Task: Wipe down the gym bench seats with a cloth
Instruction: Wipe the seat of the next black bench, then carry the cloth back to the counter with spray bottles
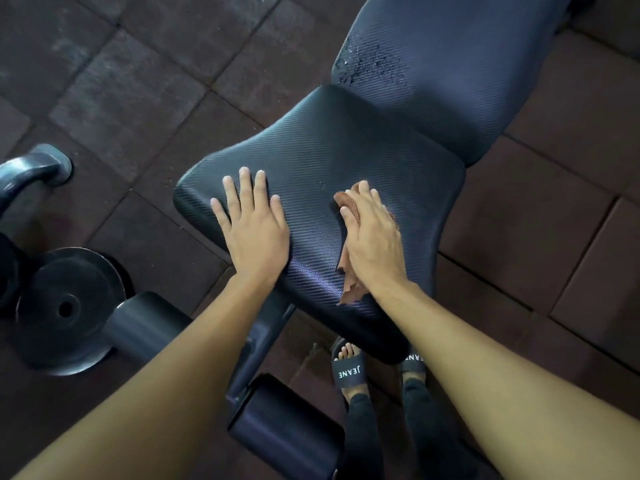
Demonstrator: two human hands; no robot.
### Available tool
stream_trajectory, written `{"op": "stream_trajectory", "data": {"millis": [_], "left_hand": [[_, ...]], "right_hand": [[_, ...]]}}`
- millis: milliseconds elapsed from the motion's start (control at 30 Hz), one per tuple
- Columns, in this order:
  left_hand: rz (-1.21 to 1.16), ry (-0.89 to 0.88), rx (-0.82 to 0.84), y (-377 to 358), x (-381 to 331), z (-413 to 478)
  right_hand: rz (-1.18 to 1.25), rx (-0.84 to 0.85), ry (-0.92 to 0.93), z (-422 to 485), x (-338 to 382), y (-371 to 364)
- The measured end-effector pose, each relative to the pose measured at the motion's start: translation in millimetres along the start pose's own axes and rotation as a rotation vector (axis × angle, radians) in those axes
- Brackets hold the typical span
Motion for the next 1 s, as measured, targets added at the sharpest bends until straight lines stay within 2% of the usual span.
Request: {"op": "stream_trajectory", "data": {"millis": [100, 200, 333, 567, 800, 933, 1000], "left_hand": [[-0.018, 0.013, 0.091, 5.6, -6.6, 0.2], [-0.039, -0.054, 0.130, 22.8, -33.2, -7.3], [-0.117, -0.196, 0.136, 52.1, -93.3, -26.2], [-0.209, -0.485, 0.195, 111.9, -227.5, -95.1], [-0.247, -0.847, 0.273, 181.9, -380.9, -256.6], [-0.280, -1.054, 0.300, 237.5, -456.1, -393.9], [-0.297, -1.159, 0.303, 268.1, -486.9, -475.3]], "right_hand": [[0.199, 0.035, -0.190, 5.6, -9.8, 14.8], [0.354, 0.013, -0.299, 6.4, -16.7, 36.5], [0.523, -0.065, -0.354, -7.4, -22.8, 83.0], [0.726, -0.305, -0.454, -67.7, -64.7, 224.9], [0.818, -0.583, -0.572, -196.5, -150.6, 385.1], [0.870, -0.737, -0.620, -309.7, -202.3, 483.0], [0.875, -0.869, -0.645, -381.1, -230.4, 536.8]]}}
Point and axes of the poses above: each hand's wrist, its own z-axis towards the middle knuckle, its own y-axis out of the back of the hand, x = y × z, the point moved 9 cm from there along z, towards the middle knuckle, and after that the axes turned 14 degrees about -x, right-handed, at the moved point
